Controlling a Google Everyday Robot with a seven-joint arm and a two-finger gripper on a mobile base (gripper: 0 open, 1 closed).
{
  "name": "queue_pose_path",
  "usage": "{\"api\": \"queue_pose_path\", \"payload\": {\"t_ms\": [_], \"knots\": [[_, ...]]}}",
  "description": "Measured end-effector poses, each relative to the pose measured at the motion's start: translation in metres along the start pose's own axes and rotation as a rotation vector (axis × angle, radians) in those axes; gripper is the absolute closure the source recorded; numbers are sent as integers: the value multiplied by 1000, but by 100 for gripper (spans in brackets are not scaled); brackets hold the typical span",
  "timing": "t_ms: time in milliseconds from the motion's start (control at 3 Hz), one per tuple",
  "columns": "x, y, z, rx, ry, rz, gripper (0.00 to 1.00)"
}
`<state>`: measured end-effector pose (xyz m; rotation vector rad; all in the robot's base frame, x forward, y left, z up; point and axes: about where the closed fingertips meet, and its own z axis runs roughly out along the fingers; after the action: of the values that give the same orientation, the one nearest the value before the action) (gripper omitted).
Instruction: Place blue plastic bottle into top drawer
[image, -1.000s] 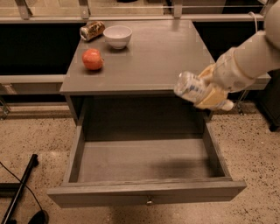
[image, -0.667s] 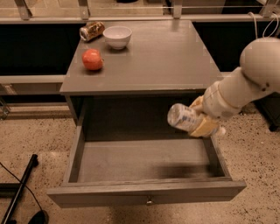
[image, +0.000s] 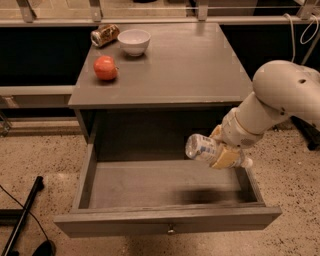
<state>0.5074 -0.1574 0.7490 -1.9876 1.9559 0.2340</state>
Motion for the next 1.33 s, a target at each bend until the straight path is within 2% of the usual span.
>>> {"api": "queue_pose_path", "payload": {"t_ms": [333,667,1000,1333], "knots": [[1,12,50,-71,115,-22,100],[14,37,108,-175,208,-62,100],[21,57,154,-259,252,-106,82],[19,57,149,-259,252,-106,59]]}}
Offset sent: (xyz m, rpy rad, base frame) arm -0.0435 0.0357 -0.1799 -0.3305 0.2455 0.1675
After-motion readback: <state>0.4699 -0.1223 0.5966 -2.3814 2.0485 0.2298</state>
